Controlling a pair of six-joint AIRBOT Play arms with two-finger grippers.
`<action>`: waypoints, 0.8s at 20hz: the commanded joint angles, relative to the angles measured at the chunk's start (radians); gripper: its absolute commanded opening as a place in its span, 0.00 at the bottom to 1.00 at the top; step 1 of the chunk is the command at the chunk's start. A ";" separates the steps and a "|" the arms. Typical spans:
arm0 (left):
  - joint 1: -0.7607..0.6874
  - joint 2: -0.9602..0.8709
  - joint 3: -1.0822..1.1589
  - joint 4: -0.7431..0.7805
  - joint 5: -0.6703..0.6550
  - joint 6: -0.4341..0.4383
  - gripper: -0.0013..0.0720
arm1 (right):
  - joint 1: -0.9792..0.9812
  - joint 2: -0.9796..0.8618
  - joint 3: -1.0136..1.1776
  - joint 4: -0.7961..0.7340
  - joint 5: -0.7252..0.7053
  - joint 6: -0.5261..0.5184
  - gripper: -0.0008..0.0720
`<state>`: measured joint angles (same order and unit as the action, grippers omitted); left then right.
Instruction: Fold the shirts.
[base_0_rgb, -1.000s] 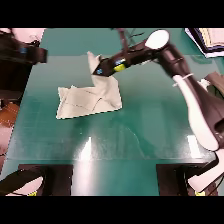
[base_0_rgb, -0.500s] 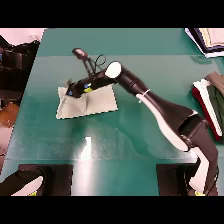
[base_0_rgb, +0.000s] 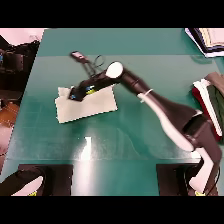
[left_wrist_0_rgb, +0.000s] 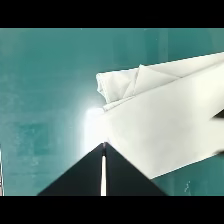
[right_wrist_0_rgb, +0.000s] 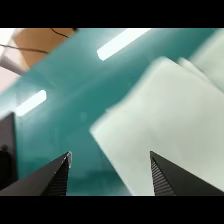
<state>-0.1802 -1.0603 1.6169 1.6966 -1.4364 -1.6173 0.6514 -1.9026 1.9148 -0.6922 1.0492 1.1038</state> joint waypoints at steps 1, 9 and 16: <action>0.000 0.000 -0.016 -0.003 0.008 0.001 0.06 | -0.196 0.134 -0.199 -0.101 0.135 0.037 0.79; 0.000 -0.008 -0.092 -0.028 0.067 0.000 0.06 | -0.462 0.137 -0.501 0.051 0.121 0.118 0.97; 0.000 -0.007 -0.112 -0.055 0.060 0.001 0.06 | -0.325 -0.044 -0.369 0.099 0.116 0.129 0.97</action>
<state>-0.1799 -1.0676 1.5108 1.6474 -1.3758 -1.6169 0.2790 -1.8820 1.4944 -0.6163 1.1698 1.2209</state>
